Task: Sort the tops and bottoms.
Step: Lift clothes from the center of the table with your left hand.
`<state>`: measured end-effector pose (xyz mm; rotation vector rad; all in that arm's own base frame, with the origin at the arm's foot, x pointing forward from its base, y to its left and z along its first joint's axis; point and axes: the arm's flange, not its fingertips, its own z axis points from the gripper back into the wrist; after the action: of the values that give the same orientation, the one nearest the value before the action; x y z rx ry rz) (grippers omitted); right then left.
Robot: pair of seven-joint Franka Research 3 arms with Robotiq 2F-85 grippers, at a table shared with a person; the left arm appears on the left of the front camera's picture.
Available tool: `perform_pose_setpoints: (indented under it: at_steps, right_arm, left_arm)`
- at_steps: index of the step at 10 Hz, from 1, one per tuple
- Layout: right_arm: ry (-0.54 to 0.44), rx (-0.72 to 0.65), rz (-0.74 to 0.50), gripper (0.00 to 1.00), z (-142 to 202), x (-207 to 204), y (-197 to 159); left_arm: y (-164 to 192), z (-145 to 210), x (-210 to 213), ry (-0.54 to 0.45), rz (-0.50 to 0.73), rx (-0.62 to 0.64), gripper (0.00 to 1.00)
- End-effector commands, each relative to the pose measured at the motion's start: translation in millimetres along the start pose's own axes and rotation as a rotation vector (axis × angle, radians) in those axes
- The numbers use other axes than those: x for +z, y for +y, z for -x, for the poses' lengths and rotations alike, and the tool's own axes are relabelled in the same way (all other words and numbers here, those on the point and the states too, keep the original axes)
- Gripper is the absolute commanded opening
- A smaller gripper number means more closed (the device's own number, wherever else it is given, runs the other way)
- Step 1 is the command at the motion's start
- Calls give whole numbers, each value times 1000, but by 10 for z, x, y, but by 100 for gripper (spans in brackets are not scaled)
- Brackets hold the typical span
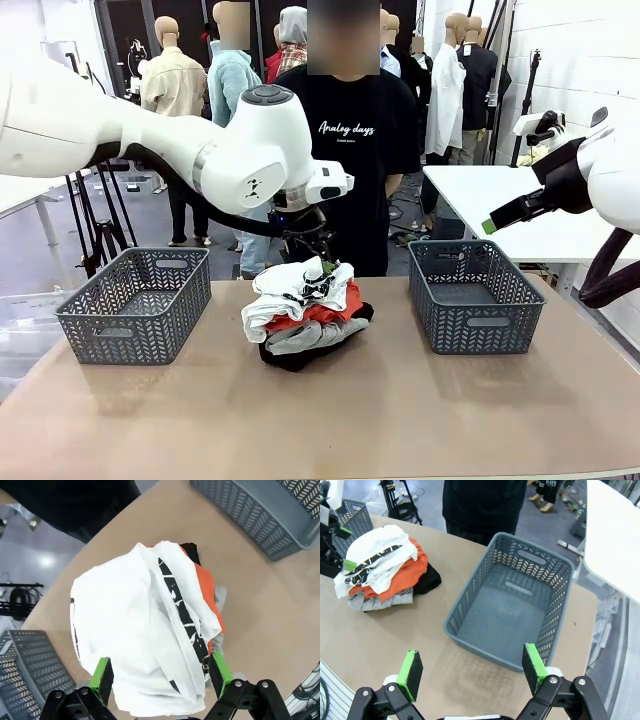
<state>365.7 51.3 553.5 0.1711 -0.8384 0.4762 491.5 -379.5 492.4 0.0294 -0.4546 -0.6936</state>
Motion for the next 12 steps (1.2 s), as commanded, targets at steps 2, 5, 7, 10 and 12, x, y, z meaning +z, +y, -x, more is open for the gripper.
perform_pose_setpoints:
  at_steps: [2,5,7,10,12]
  right_arm:
    - [-2,-6,-14,100,8,-15,-10]
    - [-2,-6,-14,100,8,-15,-10]
    - [-2,-6,-14,100,8,-15,-10]
    - [-2,-6,-14,100,8,-15,-10]
    - [-2,-6,-14,100,8,-15,-10]
  left_arm:
    - [56,-106,-158,59,48,109,100]
    - [-16,-174,-379,122,37,88,100]
    - [-30,-197,-387,136,56,99,100]
    - [-9,-219,-477,163,58,86,58]
    - [-7,-214,-522,152,31,86,27]
